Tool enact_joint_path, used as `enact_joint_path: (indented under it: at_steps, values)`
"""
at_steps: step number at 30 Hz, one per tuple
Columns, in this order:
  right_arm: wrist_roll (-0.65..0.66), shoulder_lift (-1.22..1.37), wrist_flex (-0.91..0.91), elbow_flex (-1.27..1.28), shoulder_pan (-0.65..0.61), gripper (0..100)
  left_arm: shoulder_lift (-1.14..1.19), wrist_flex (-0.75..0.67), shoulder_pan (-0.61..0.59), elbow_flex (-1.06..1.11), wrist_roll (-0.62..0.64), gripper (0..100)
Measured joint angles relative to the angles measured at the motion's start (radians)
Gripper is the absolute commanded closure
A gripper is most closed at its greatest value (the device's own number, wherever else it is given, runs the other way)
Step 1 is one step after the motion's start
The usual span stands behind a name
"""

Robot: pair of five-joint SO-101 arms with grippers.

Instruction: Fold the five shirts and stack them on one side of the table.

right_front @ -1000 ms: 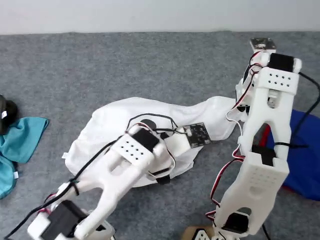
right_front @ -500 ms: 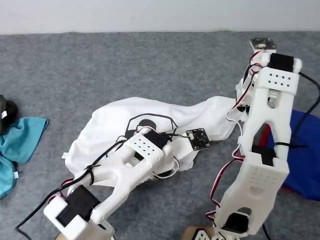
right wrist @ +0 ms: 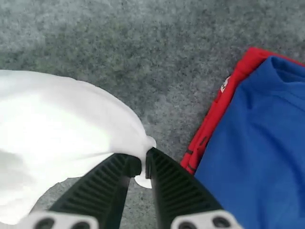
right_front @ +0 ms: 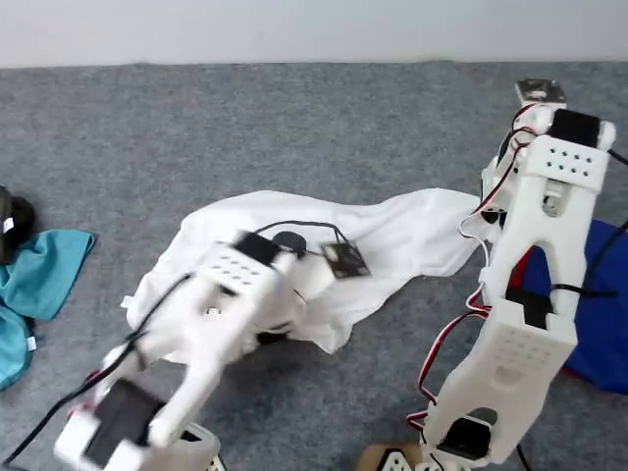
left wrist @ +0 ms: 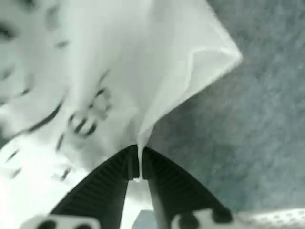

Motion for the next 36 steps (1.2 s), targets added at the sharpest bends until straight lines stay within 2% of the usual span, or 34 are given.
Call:
enact_joint_path:
  at_steps: [6, 12, 17, 20, 24, 28, 32, 36]
  values:
    - [0.000, 0.000, 0.000, 0.000, 0.000, 98.8, -0.230, 0.132, -0.180, 0.000, -0.147, 100]
    - [0.000, 0.000, 0.000, 0.000, 0.000, 98.8, -0.278, 0.175, -0.367, 0.000, -0.273, 99]
    - [0.000, 0.000, 0.000, 0.000, 0.000, 98.8, -0.292, 0.192, -0.512, 0.000, -0.396, 87]
    - [0.000, 0.000, 0.000, 0.000, 0.002, 98.8, -0.293, 0.206, -0.542, 0.000, -0.419, 84]
    - [0.000, 0.000, 0.000, 0.000, 0.002, 98.8, -0.299, 0.229, -0.540, 0.000, -0.423, 84]
    - [0.000, 0.000, 0.000, 0.000, 0.002, 98.8, -0.348, 0.249, -0.463, 0.000, -0.417, 84]
    - [0.000, 0.000, 0.000, 0.000, 0.002, 98.8, -0.393, 0.244, -0.293, 0.000, -0.298, 84]
    - [0.000, 0.000, 0.000, 0.000, -0.002, 98.8, -0.390, 0.115, -0.081, 0.054, -0.097, 84]
